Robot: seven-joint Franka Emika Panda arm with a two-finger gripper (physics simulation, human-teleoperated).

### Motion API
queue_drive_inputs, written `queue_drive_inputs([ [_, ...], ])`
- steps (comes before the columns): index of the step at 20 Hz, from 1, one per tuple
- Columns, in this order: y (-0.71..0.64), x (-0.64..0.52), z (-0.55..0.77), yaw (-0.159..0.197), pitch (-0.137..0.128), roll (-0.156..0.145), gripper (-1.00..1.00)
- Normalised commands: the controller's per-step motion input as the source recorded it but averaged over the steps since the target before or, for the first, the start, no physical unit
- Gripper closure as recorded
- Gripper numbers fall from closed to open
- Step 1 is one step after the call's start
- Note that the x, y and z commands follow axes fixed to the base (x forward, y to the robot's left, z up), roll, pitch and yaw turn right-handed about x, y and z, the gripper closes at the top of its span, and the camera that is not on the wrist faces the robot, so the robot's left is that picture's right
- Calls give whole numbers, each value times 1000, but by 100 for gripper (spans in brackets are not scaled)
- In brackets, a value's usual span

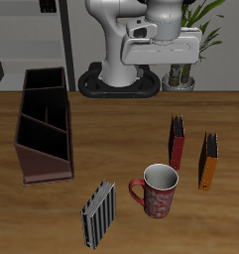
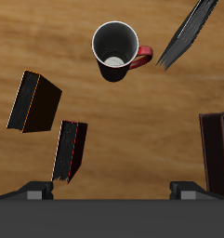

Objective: Place the red book into the right desk caddy's front compartment

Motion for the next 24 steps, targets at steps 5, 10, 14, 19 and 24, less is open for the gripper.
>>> queue_drive_inputs([
  [5, 239, 38, 30, -18, -22, -5, -100],
  [10, 253, 98, 19, -30, -16, -19, -100],
  [14, 282, 68, 8, -10, -23, 8, -100],
  [19, 279, 154, -69, 20, -33, -1, -100],
  [24, 186, 124, -67, -10, -31, 5, -100],
])
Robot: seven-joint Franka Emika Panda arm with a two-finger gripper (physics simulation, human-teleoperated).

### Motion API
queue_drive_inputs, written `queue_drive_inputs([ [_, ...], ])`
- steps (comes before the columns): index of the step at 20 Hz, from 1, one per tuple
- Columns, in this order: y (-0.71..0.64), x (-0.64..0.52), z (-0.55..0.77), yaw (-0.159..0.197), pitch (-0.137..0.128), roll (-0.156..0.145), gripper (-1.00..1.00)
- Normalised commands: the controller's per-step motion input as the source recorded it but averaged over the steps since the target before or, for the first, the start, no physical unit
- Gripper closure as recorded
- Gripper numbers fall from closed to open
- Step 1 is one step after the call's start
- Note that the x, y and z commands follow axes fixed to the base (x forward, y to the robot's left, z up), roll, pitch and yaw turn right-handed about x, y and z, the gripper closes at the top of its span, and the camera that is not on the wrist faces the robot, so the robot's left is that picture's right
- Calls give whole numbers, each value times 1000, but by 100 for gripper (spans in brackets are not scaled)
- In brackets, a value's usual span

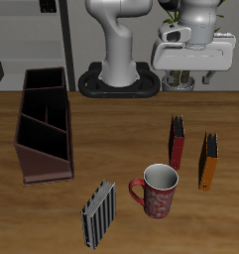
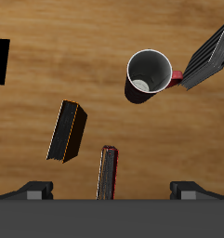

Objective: Place the red book into the right desk caddy's front compartment

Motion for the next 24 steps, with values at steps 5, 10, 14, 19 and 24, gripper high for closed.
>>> queue_drive_inputs([
  [5, 207, 137, -120, 22, -24, 30, -100],
  [10, 162, 210, -115, -11, 3, 51, -100],
  [14, 60, 141, -111, -8, 7, -2, -100],
  [19, 3, 135, -210, -17, 29, 1, -100],
  [24, -76, 10, -121, -28, 22, 4, -100],
])
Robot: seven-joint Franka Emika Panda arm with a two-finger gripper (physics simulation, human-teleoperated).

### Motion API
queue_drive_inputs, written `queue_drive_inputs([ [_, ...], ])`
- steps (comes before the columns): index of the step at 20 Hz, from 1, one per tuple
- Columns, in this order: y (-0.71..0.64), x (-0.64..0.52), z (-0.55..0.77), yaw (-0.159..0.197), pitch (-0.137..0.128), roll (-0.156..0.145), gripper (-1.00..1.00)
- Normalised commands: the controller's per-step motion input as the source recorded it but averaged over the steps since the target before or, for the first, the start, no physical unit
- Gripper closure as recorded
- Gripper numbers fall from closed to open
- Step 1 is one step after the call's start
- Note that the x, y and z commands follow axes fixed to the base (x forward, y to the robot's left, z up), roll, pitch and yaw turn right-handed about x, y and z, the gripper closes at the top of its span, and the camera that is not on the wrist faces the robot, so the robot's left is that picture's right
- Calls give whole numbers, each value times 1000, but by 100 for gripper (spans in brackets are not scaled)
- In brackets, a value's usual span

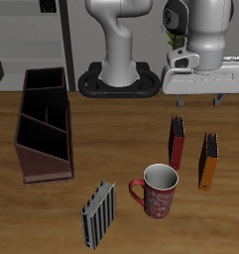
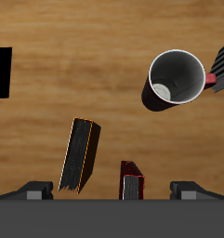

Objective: Place the red book into the right desk caddy's front compartment

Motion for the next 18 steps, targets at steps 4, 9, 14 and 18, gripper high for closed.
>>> queue_drive_inputs([
  [4, -145, -68, -271, 8, 22, 7, -100],
  [9, -77, -155, -144, -16, -2, 13, -100],
  [14, -169, -207, -289, -24, 6, 13, -100],
  [18, -147, -81, -261, -1, 17, -10, -100],
])
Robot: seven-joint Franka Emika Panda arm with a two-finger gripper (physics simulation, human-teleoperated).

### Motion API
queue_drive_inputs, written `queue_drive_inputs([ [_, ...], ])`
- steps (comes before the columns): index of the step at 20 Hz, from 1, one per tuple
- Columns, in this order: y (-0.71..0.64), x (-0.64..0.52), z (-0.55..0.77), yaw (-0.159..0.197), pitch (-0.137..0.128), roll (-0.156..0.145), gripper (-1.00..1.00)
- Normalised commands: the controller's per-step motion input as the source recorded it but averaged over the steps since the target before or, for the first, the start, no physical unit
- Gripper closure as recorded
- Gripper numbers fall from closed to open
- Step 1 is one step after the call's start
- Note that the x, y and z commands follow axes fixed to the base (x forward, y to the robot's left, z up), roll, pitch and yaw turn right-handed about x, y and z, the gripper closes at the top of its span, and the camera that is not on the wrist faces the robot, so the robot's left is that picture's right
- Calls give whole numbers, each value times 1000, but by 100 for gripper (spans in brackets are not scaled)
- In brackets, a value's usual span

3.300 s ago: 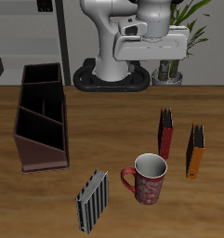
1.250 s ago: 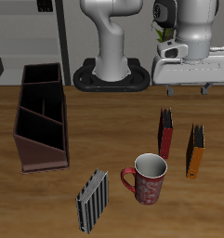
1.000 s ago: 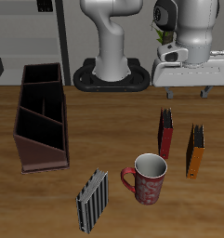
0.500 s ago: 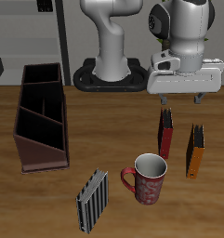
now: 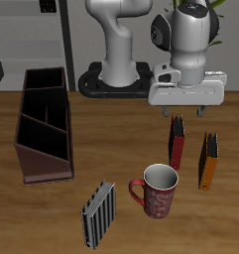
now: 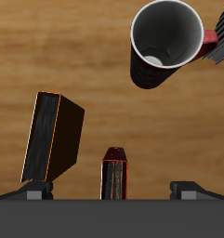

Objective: Place the red book into the right desk caddy's front compartment

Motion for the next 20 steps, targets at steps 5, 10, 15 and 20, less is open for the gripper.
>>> queue_drive_inputs([
  [5, -197, -12, -185, -16, 9, -37, -100],
  [10, -47, -114, -145, -14, 1, -2, -100],
  [15, 51, -95, -214, 13, 6, 12, -100],
  [20, 74, -11, -282, -1, 32, 10, -100],
])
